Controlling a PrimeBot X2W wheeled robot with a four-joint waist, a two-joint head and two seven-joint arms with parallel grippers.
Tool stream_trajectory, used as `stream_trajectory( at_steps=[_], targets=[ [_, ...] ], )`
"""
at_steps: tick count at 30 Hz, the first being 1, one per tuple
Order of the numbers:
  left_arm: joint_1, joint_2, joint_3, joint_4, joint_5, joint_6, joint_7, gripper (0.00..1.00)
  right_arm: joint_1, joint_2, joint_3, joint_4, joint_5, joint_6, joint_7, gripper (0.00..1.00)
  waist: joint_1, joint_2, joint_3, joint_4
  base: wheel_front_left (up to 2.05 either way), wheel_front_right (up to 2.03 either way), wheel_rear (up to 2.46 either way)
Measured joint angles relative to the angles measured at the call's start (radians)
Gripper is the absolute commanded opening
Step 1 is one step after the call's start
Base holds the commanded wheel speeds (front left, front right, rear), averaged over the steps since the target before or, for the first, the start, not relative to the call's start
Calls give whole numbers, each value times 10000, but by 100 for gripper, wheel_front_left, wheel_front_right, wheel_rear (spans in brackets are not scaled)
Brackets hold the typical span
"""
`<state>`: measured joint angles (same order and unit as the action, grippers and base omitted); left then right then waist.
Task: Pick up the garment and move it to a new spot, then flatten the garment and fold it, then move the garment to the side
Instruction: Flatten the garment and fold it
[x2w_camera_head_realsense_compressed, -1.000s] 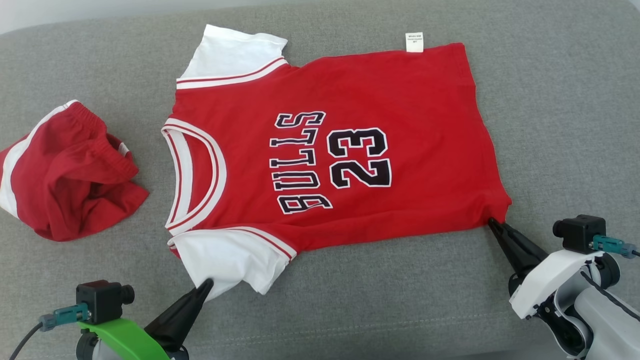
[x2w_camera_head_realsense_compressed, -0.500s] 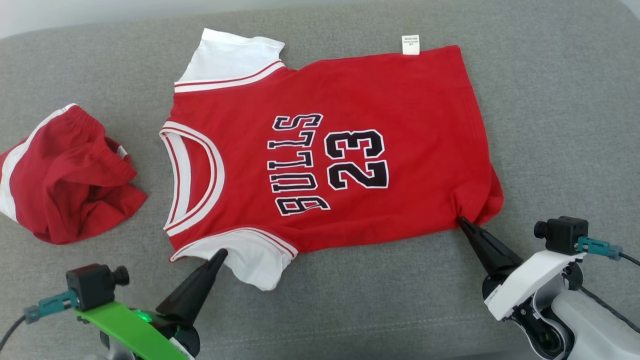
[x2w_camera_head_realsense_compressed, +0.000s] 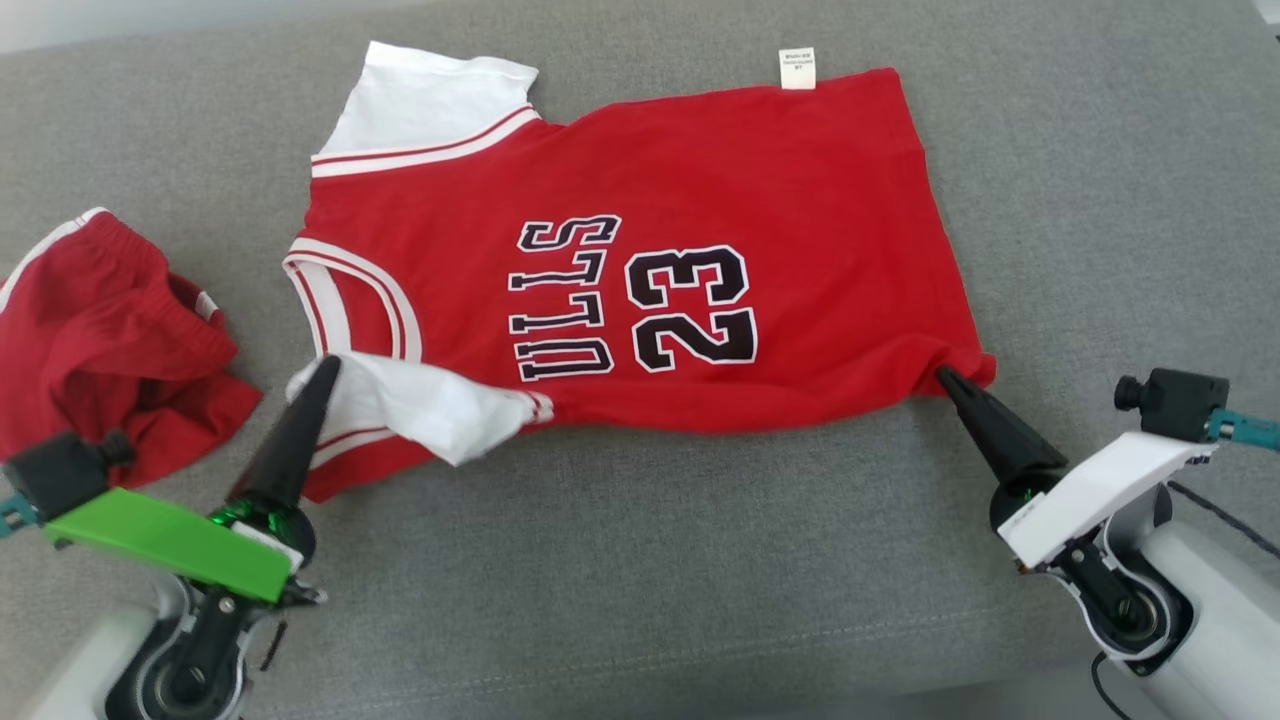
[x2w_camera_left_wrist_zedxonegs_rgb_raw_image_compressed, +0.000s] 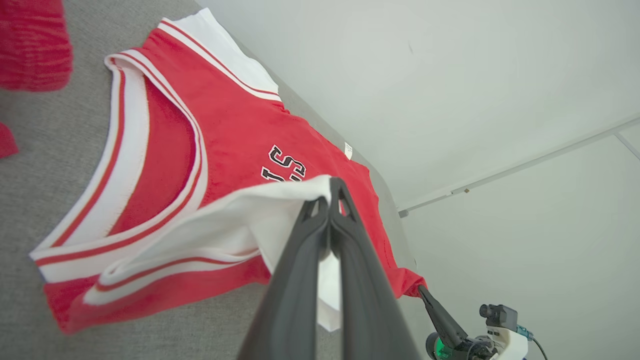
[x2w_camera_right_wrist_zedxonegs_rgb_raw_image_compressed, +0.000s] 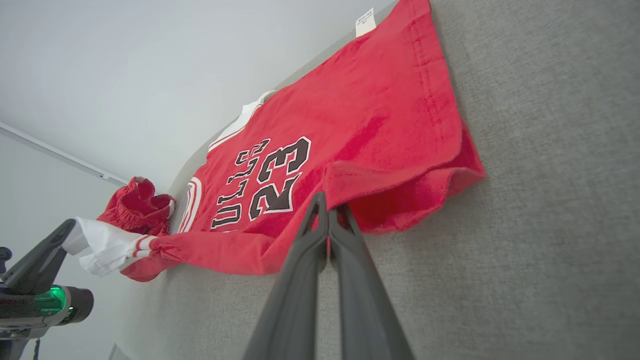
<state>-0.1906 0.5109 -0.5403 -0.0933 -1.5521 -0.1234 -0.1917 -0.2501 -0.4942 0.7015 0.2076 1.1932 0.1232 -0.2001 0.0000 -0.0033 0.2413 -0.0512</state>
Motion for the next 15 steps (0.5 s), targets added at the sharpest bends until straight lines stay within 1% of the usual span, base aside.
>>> stream_trajectory(
  at_steps=[3,12,15],
  targets=[
    [-385,-25,230,531,-115,0,2,0,-241,-98,-88,188,249,0,165,0,0,0,154,-38,0,0,0],
    [-1611,-286,142,2291,-180,0,324,0,-1369,-25,-334,694,838,0,533,0,0,0,738,-162,0,0,0],
    [-2126,-591,-73,2970,-155,0,493,0,-1771,10,-401,978,976,0,663,0,0,0,948,-198,0,0,0]
  ],
)
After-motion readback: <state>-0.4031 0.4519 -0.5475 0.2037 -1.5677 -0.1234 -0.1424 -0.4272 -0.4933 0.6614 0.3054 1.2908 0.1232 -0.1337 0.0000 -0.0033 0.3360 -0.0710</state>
